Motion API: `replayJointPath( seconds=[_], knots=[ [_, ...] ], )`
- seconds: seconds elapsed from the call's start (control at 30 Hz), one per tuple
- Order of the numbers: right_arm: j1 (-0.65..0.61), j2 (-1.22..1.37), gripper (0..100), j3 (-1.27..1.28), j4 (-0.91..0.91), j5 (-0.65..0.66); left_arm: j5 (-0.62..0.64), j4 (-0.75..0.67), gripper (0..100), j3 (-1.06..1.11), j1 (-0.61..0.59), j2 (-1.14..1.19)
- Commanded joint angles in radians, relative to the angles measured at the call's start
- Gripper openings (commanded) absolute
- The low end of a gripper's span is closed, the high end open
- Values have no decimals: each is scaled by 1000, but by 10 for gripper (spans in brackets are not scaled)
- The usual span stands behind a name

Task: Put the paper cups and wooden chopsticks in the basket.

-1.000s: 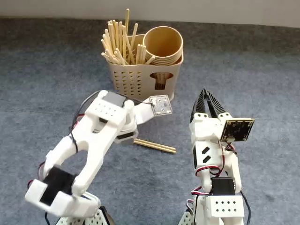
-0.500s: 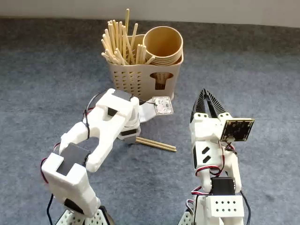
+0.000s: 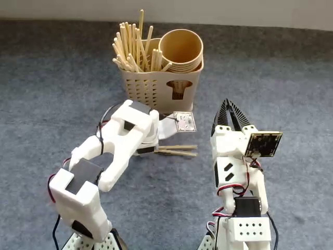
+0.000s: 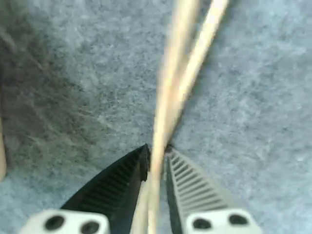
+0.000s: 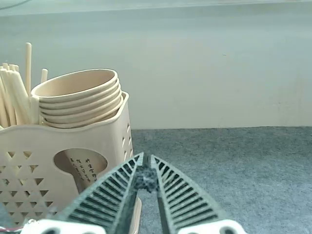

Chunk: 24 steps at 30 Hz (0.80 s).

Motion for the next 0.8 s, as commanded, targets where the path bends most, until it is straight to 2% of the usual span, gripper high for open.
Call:
replayJointPath(
  seconds=[0.0,0.63,0.77],
  knots=[
    [-7,-8,9,-10,-8,12,-5,103,35,-44,-12,-28],
    [-8,-8,9,-10,-8,12,2,325,35,-39,-21,-400],
    [-8,-8,9,-10,-8,12,80,330,35,-39,-21,-490]
  ],
)
